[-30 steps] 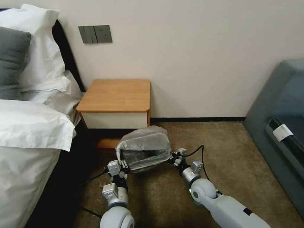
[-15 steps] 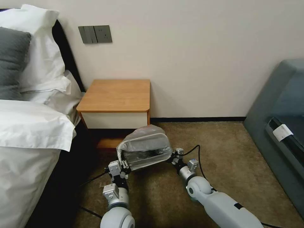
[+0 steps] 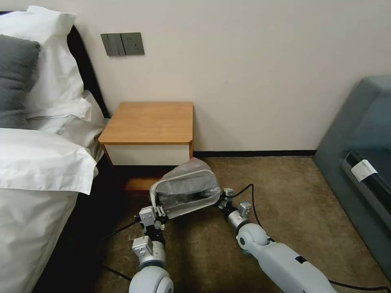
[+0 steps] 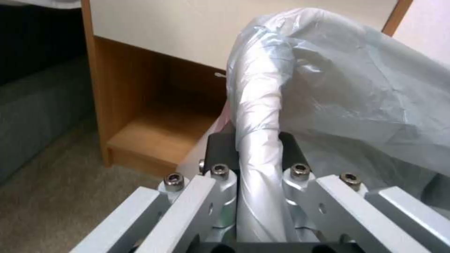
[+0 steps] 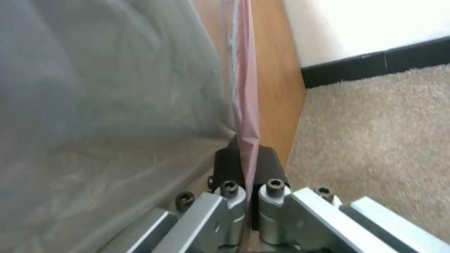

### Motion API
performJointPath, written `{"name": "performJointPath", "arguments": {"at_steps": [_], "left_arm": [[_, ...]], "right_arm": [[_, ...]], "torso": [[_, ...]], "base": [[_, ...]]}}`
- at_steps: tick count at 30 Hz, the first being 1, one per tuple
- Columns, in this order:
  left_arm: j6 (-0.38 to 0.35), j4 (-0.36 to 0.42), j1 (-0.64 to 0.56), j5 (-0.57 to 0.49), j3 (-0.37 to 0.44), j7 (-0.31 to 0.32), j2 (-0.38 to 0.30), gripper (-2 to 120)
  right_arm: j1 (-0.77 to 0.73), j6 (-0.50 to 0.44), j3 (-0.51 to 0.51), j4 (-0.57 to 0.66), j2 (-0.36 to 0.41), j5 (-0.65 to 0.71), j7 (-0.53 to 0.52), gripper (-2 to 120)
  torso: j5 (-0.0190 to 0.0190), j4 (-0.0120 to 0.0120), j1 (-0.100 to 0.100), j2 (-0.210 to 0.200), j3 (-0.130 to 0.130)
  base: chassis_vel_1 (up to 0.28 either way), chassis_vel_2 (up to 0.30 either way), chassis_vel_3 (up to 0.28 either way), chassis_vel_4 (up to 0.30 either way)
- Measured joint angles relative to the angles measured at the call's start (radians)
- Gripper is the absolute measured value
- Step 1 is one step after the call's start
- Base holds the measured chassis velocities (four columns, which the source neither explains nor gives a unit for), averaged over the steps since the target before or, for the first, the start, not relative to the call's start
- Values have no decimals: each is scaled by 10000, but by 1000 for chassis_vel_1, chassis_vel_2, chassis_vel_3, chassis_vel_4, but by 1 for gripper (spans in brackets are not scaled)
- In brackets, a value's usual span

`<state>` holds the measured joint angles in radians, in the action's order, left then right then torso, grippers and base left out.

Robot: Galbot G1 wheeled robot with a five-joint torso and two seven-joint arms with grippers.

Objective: Pick up the garbage bag from the table and place it over the trash can.

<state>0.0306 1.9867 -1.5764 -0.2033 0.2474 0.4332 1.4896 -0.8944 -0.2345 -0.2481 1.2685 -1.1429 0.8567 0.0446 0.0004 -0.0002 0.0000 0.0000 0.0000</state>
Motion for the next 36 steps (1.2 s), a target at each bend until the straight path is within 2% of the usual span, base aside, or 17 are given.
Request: {"name": "performJointPath", "arguments": {"at_steps": [5,15,19,21,22,24,25,28,29,32,33,36], "left_arm": [[74,24,-135,14,-32,-65,-93,7],[234,-12,-124,195,4,-67,-64,7],[281,-12,-129,239,34,-43,-62,7],[288,-6,-137,242,61,-41,-55,7],[288,-6,-137,242,61,-41,-55,7],[292,-9,-142,246,81,-40,-53,7],[292,-9,-142,246,81,-40,-53,7],[299,-7,-147,258,101,-39,-54,7],[299,-7,-147,258,101,-39,-54,7],[308,-6,-147,263,104,-39,-51,7],[308,-6,-147,263,104,-39,-51,7],[313,-6,-145,287,104,-37,-36,7]], "right_arm": [[-193,-4,6,177,333,-8,17,0],[-405,-194,141,270,428,-105,47,2],[-503,-220,219,467,528,-274,-86,14],[-628,-238,282,779,687,-469,-228,25],[-628,-238,282,779,687,-469,-228,25],[-727,-239,364,1020,808,-591,-319,35],[-727,-239,364,1020,808,-591,-319,35],[-1021,-283,730,1517,1088,-852,-443,50],[-1021,-283,730,1517,1088,-852,-443,50],[-1305,-241,1097,1918,1399,-876,-662,65],[-1305,-241,1097,1918,1399,-876,-662,65],[-1598,-166,1647,2142,1714,-1162,-879,80]], "torso": [[2,-1,0,0,0],[5,5,0,0,0],[-2,0,0,0,0],[-7,1,0,0,-1],[-7,1,0,0,-1],[-7,2,0,0,-1],[-7,2,0,0,-1],[-9,2,-1,0,-1],[-9,2,-1,0,-1],[-8,3,0,0,0],[-8,3,0,0,0],[-2,2,0,0,0]], "base": [[0,0,0,0],[0,0,0,0],[0,0,0,0],[0,0,0,0],[0,0,0,0],[0,0,0,0],[0,0,0,0],[0,0,0,0],[0,0,0,0],[0,0,0,0],[0,0,0,0],[0,0,0,0]]}}
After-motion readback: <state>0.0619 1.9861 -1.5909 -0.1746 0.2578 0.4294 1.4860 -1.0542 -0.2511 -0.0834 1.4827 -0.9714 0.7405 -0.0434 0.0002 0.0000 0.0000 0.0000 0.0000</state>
